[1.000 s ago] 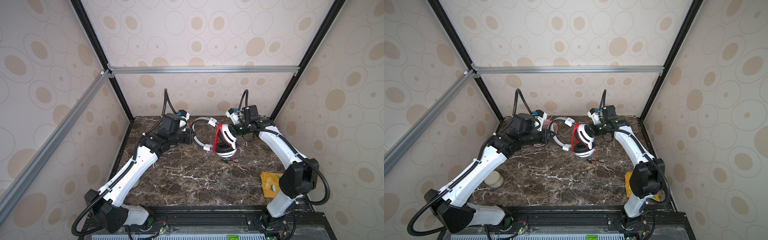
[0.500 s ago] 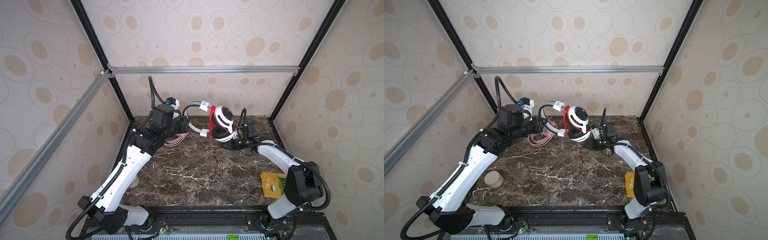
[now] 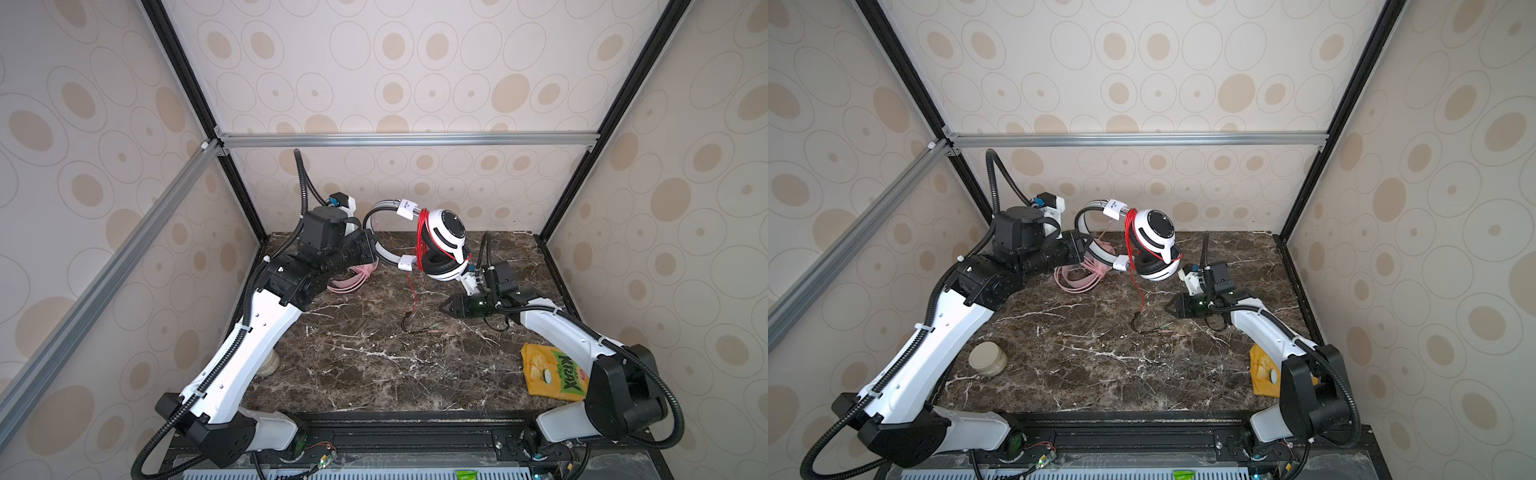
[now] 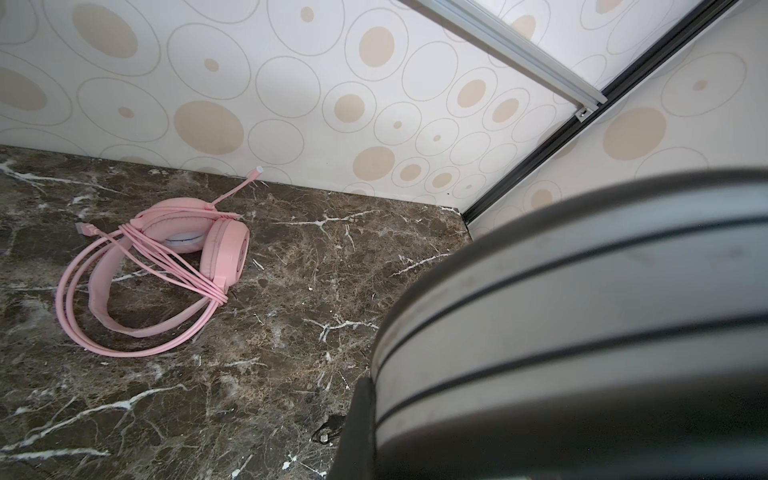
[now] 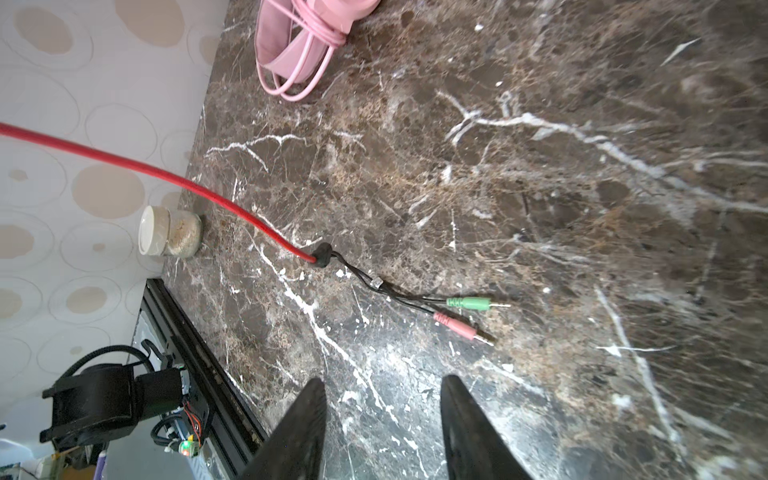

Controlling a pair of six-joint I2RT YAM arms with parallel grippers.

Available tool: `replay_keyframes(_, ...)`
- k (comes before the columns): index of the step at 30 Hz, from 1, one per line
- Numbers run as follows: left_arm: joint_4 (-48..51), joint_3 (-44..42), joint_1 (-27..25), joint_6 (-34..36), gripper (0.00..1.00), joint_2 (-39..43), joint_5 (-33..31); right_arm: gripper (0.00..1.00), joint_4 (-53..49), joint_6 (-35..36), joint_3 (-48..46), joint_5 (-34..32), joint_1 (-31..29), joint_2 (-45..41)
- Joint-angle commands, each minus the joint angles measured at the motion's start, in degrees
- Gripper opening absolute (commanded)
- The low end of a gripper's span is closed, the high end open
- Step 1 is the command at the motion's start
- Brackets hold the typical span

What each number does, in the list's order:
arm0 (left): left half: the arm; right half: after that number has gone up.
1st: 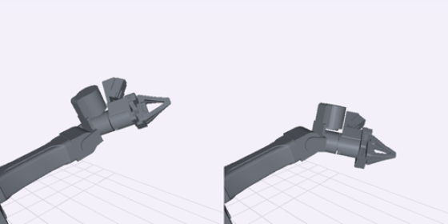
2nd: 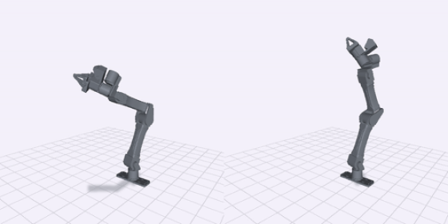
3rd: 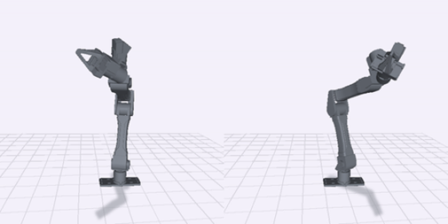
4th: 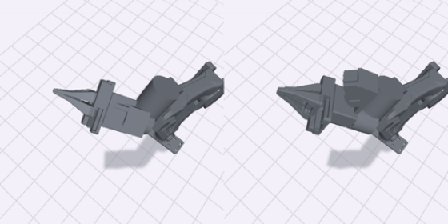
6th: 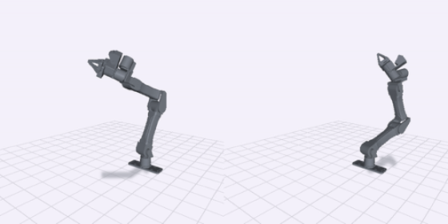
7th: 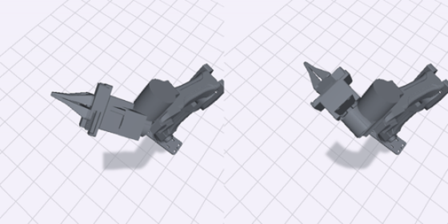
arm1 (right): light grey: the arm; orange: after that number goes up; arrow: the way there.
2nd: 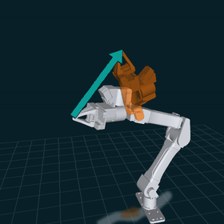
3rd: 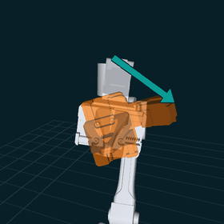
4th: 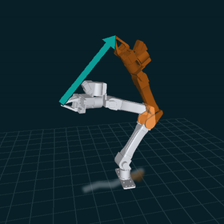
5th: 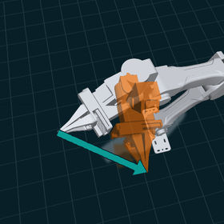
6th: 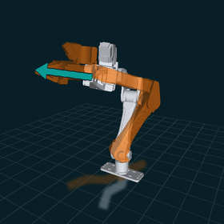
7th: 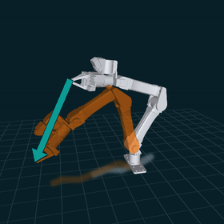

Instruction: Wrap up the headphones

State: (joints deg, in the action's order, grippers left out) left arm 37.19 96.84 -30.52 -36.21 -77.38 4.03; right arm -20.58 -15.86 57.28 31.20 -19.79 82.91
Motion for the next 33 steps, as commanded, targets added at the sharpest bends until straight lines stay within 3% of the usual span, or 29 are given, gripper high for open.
replay_keyframes(1, -4.01, 5.74, 0.33, -2.63, 0.0, 0.61, 0.17, 0.48, 4.5, -1.61, -1.45, -0.26, -1.92, 0.76)
replay_keyframes(8, -3.66, 8.23, 0.37, -2.67, 0.0, -0.46, 1.15, 0.63, 16.14, -5.7, -5.48, -0.17, -6.87, 1.33)
replay_keyframes(13, -3.68, 8.41, 0.31, -2.66, 0.0, -0.41, 1.14, 0.65, 29.62, -14.25, -11.17, -8.04, -9.02, -0.01)
replay_keyframes(19, -3.78, 8.1, 0.32, -2.77, 0.0, -0.5, 1.41, 0.61, 42.18, -21.62, -14.07, -17.2, -13.13, 0.76)
replay_keyframes(27, -3.31, 7.58, 0.29, -2.8, 0.0, 0.08, 1.22, 0.55, 48.62, -25.49, -10.73, -21.13, -16.76, 6.73)
replay_keyframes(33, -3.18, 7.23, 0.29, -2.55, 0.0, 0.61, 0.89, 0.42, 50.86, -28.86, -9.63, -22.18, -17.06, 10.91)
